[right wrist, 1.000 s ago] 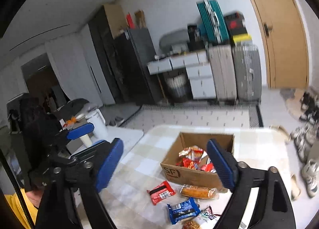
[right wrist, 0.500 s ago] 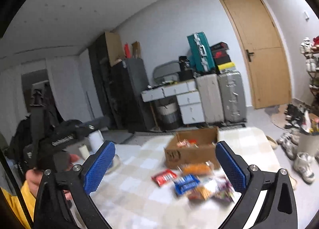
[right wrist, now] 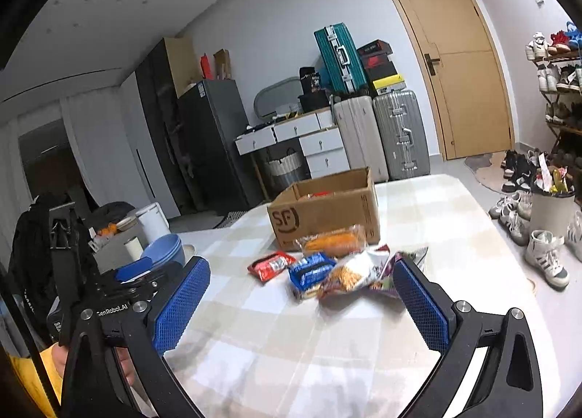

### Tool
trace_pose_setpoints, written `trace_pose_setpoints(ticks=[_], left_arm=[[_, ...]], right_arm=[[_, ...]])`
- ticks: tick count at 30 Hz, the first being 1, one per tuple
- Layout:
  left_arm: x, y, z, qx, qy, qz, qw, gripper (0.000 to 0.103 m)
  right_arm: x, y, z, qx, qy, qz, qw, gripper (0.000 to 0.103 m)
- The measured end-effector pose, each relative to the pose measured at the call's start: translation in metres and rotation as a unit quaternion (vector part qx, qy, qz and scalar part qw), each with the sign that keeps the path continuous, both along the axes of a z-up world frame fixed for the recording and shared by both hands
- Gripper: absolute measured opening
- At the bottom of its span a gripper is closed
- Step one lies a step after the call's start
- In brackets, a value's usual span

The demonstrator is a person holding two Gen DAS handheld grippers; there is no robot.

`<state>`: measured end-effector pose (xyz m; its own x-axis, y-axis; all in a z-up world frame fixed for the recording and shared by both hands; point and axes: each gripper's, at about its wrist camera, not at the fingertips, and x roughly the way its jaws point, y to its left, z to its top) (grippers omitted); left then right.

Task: Organize snacks
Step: 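Withdraw both tools from the box back toward the remaining snacks, then grasp the red wafer pack with the left gripper while the right gripper grasps the white fries-snack bag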

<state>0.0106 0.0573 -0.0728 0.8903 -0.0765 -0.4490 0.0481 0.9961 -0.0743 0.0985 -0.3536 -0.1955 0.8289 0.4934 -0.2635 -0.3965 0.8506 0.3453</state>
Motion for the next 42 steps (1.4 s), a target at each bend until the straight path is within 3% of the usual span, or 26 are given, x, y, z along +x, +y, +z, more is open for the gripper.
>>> trace_pose_setpoints(ticks=[4, 25, 32, 36, 39, 42], left_arm=[[0.006, -0.003, -0.024, -0.006, 0.019, -0.002, 0.9998, 0.102], [0.064, -0.01, -0.058, 0.001, 0.094, -0.009, 0.9955, 0.102], [0.122, 0.004, -0.062, 0.014, 0.109, 0.004, 0.994, 0.102], [0.173, 0.001, -0.064, 0.069, 0.131, 0.003, 0.9889, 0.102], [0.21, 0.0, -0.074, 0.082, 0.144, -0.023, 0.9859, 0.102], [0.244, 0.002, -0.089, 0.067, 0.179, -0.056, 0.98, 0.101]], right_arm=[[0.002, 0.005, -0.01, -0.001, 0.008, 0.007, 1.0, 0.102], [0.034, 0.015, -0.049, 0.002, 0.07, 0.03, 0.997, 0.102], [0.053, 0.01, -0.057, 0.007, 0.082, 0.028, 0.996, 0.102], [0.066, 0.008, -0.065, 0.016, 0.097, 0.033, 0.995, 0.102], [0.074, 0.007, -0.068, 0.023, 0.106, 0.043, 0.993, 0.102], [0.081, 0.007, -0.066, 0.018, 0.103, 0.046, 0.994, 0.102]])
